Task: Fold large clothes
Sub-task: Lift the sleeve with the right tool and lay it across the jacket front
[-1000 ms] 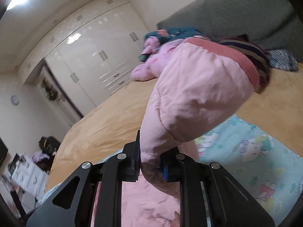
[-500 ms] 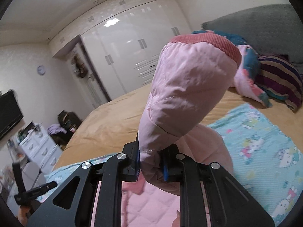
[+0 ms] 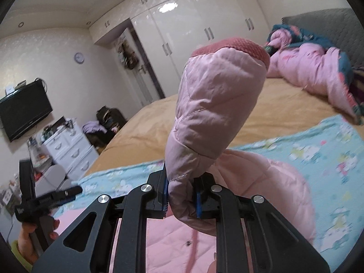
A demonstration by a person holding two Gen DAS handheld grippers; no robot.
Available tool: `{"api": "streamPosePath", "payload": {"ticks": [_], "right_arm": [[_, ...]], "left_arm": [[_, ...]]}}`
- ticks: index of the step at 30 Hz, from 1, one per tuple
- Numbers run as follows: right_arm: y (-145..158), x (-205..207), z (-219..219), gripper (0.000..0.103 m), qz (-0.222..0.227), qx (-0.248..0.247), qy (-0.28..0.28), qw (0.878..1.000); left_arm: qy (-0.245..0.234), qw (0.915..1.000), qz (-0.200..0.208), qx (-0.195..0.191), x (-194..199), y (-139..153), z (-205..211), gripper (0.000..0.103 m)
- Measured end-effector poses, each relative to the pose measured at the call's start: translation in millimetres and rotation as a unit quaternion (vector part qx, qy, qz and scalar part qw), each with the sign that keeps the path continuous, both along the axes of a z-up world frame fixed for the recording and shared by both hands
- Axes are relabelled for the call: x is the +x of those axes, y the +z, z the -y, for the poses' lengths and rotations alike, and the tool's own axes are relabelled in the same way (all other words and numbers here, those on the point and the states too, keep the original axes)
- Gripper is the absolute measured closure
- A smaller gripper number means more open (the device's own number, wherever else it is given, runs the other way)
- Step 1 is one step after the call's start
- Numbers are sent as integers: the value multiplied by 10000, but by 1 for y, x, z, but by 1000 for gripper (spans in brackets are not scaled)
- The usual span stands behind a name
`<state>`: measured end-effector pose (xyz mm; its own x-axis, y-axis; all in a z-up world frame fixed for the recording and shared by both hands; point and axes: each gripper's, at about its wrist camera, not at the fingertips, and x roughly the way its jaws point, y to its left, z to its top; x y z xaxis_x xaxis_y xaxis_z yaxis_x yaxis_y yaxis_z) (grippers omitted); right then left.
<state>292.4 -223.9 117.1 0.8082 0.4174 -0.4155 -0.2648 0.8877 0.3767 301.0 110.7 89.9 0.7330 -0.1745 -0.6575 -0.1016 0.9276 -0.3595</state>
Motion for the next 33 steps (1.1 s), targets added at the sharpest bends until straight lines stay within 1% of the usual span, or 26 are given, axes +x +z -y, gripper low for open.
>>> {"api": "streamPosePath", "payload": {"ticks": [5,10,12,16,19,22,25,26,28,29,31,33], "right_arm": [[-28,2,-45,87,-204,-146,247,9994],[-60,4,-80,87,-437,-345,400,9976],[-73,4,-92,87,-556,-435,448,9965],[-104,2,-111,85,-874,-657,578,9923],[-124,-1,-120,82,-1054,-715,697,9894],[-133,-6,-130,77,-1143,-832,848,9863],[-139,-10,-135,64,-1279,-871,1046,9824],[-142,-10,-136,56,-1355,-857,1136,9805],[-148,-13,-140,49,-1533,-874,1272,9761],[-150,-14,-141,44,-1595,-910,1342,9738],[-153,-20,-146,40,-1632,-1004,1455,9706],[-154,-25,-147,27,-1713,-979,1597,9672]], "left_arm": [[112,9998,-41,-164,-8,-12,-18,9],[120,9992,-113,-361,-12,-29,-28,9],[110,9986,-140,-490,-13,-38,-32,9],[73,9956,-239,-899,-12,-61,-39,9],[7,9942,-310,-1033,-10,-72,-36,9],[-112,9922,-376,-1187,-8,-83,-31,9],[-219,9887,-403,-1425,-4,-91,-28,9],[-238,9876,-409,-1499,-3,-92,-28,9],[-261,9841,-424,-1705,1,-96,-29,9],[-262,9831,-440,-1759,2,-98,-29,9],[-230,9818,-559,-1802,7,-105,-29,9],[-197,9807,-708,-1811,11,-112,-27,9]]}}
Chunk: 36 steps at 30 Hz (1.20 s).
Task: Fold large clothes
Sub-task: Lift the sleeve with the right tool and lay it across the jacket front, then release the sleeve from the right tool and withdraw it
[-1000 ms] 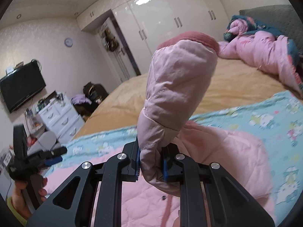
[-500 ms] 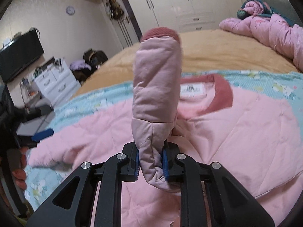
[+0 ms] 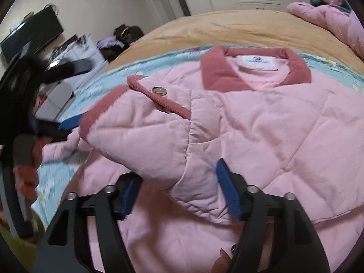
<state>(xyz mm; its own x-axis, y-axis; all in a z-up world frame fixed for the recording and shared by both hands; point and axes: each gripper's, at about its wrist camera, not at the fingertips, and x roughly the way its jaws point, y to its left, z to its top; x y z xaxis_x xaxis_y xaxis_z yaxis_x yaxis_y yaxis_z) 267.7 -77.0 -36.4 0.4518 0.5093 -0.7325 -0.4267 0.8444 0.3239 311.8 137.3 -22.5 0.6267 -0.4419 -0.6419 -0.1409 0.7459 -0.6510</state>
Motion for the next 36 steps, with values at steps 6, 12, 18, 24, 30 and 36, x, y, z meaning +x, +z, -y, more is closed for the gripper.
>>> {"api": "streamPosePath", "payload": {"ticks": [6,12,18,24,30,36], "right_arm": [[13,-23,14,16,-196,478,163,9985],[28,-44,70,16,-204,740,-446,9960],[32,-56,125,16,-233,876,-1052,9903],[55,-48,175,16,202,566,-1705,9835],[63,-9,205,16,507,-210,-2288,9719],[63,41,196,16,816,-797,-2038,9723]], "left_arm": [[-289,9989,-315,-180,11,-22,14,9],[-498,9984,-273,-55,21,-36,31,38],[-496,9982,69,329,18,-22,36,98],[-422,9936,852,617,5,28,23,98],[-486,9902,530,1200,11,2,26,98],[-446,9886,306,1403,14,-22,20,98]]}}
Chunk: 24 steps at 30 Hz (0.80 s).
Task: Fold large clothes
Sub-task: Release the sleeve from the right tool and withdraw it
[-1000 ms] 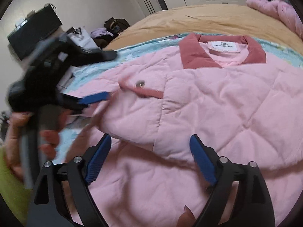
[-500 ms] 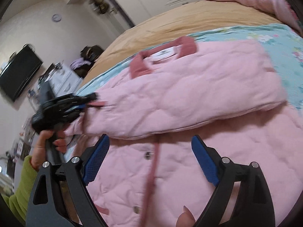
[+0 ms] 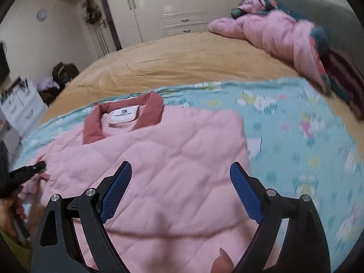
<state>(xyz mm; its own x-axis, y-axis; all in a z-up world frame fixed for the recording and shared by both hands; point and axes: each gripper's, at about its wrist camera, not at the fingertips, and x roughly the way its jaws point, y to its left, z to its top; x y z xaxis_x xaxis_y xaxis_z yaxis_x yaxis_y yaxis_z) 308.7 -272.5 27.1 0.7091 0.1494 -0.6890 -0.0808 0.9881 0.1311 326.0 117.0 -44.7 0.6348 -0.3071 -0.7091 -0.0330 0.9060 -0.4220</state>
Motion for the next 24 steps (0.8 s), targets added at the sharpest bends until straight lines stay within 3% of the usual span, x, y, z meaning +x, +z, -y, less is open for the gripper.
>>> {"api": "streamPosePath", "payload": {"ticks": [2,4,9,11,19,21,24], "right_arm": [[-7,17,6,17,-56,306,136,9994],[-23,39,14,17,-400,423,-78,9983],[-67,69,21,16,-1244,83,-438,9912],[-84,73,21,15,-1384,-34,-443,9894],[-96,73,20,14,-1446,-208,-558,9877],[-81,66,12,14,-1371,-329,-616,9881],[-49,32,-6,14,-795,27,-237,9965]], "left_arm": [[-10,10000,3,95,0,-2,2,98],[-13,9999,1,122,0,-2,2,98],[-24,9999,-130,68,3,-10,3,98],[-45,9998,-169,-38,4,-14,3,97],[-60,9997,-185,-125,7,-22,4,94],[19,10000,-22,35,0,-7,4,82],[25,9987,378,330,-11,27,10,65]]}}
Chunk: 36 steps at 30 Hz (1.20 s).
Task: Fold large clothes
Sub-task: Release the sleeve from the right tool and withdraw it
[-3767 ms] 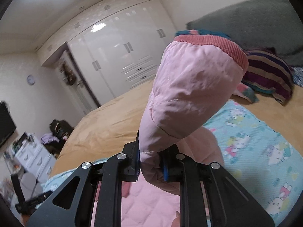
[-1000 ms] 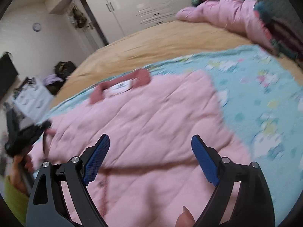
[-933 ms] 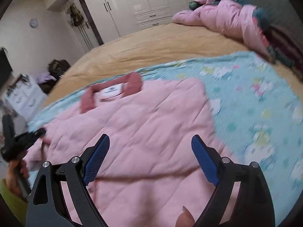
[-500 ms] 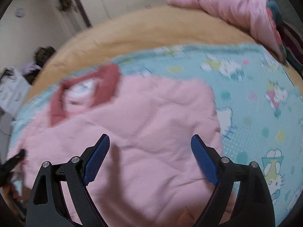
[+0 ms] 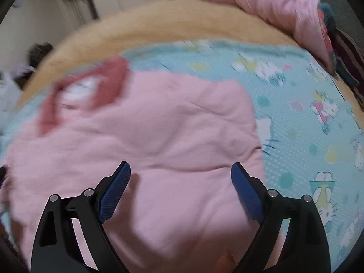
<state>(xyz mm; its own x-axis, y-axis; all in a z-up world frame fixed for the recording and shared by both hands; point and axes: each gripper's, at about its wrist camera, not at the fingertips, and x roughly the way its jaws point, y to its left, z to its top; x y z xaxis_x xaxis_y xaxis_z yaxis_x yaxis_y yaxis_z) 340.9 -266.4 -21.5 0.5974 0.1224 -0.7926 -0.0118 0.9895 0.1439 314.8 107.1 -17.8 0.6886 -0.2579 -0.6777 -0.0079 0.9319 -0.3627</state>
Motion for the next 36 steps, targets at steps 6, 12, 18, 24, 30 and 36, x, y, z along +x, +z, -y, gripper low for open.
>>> {"api": "streamPosePath", "payload": {"ticks": [6,12,18,24,30,36], "right_arm": [[-6,-37,-43,12,-176,-110,634,9978],[-22,-45,-48,9,-523,-171,524,9971],[9,-69,-56,5,1,156,674,9976],[36,-84,-73,4,302,193,878,9955],[52,-91,-105,4,449,212,1151,9921],[64,-95,-144,4,608,233,1420,9877]], "left_arm": [[-724,9956,3,589,-11,11,62,36],[-967,9873,-900,885,3,-49,84,31],[-815,9917,-732,676,-11,-22,76,9],[-171,9960,-627,611,-32,9,45,9],[560,9942,-610,694,-55,24,-3,9],[995,9912,-729,492,-78,22,-43,9]]}}
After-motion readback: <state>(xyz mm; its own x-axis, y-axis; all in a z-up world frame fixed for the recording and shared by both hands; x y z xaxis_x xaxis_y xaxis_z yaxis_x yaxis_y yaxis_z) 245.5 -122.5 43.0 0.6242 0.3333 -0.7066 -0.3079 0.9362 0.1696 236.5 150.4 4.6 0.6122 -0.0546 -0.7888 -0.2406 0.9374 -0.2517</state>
